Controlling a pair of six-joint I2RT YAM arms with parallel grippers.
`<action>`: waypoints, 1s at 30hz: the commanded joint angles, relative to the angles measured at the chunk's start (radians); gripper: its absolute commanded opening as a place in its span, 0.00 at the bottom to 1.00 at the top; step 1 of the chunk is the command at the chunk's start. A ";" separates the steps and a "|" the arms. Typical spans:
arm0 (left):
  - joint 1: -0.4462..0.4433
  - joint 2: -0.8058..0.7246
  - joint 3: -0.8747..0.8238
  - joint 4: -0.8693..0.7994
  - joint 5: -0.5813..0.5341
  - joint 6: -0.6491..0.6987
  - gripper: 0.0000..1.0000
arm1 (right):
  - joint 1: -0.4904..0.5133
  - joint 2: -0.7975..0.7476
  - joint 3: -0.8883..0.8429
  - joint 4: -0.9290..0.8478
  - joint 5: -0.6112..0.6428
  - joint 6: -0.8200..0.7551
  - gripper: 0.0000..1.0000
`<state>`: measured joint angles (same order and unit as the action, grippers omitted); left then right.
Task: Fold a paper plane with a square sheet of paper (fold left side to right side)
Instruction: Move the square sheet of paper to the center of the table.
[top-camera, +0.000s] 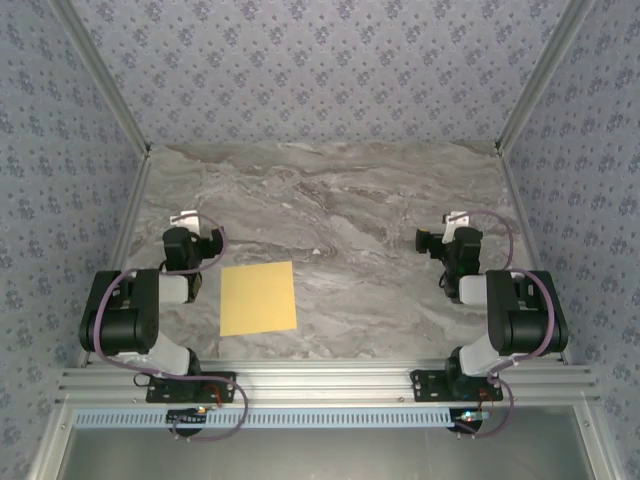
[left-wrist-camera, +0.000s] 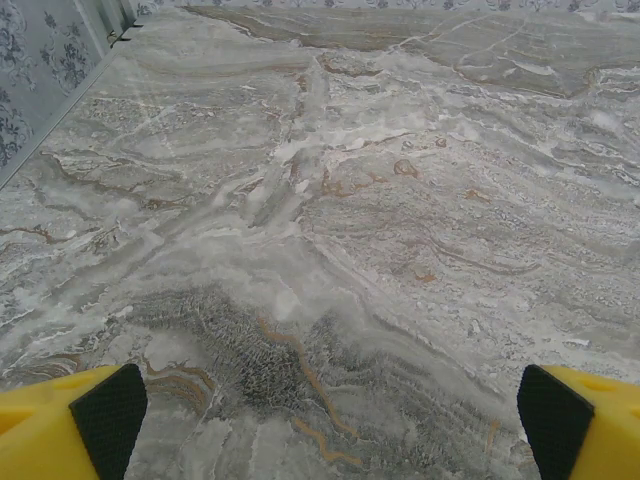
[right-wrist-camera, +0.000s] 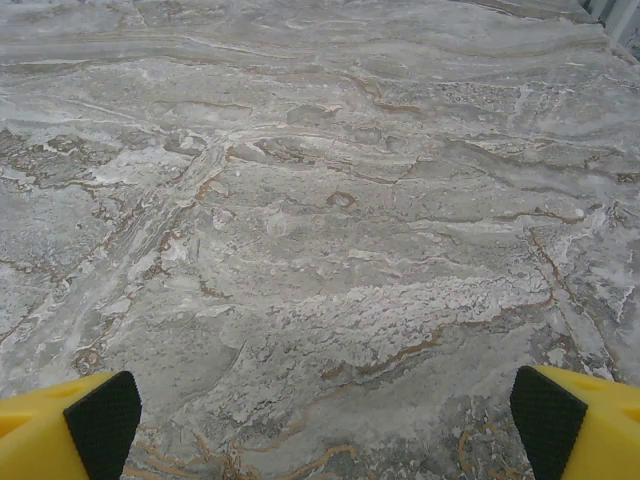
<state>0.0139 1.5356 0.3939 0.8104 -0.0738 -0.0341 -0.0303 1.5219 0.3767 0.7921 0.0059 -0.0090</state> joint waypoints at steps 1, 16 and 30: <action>0.004 -0.003 0.019 0.000 0.028 0.009 0.98 | -0.006 0.000 0.012 0.021 -0.009 -0.014 1.00; 0.004 -0.003 0.020 -0.002 0.029 0.007 0.98 | -0.017 0.000 0.012 0.019 -0.028 -0.009 1.00; -0.184 -0.467 0.285 -0.965 -0.159 -0.332 0.98 | 0.001 -0.409 0.180 -0.601 -0.021 0.187 1.00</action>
<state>-0.1246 1.1240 0.6300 0.1928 -0.2295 -0.1970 -0.0483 1.2076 0.5087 0.4164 -0.0113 0.0734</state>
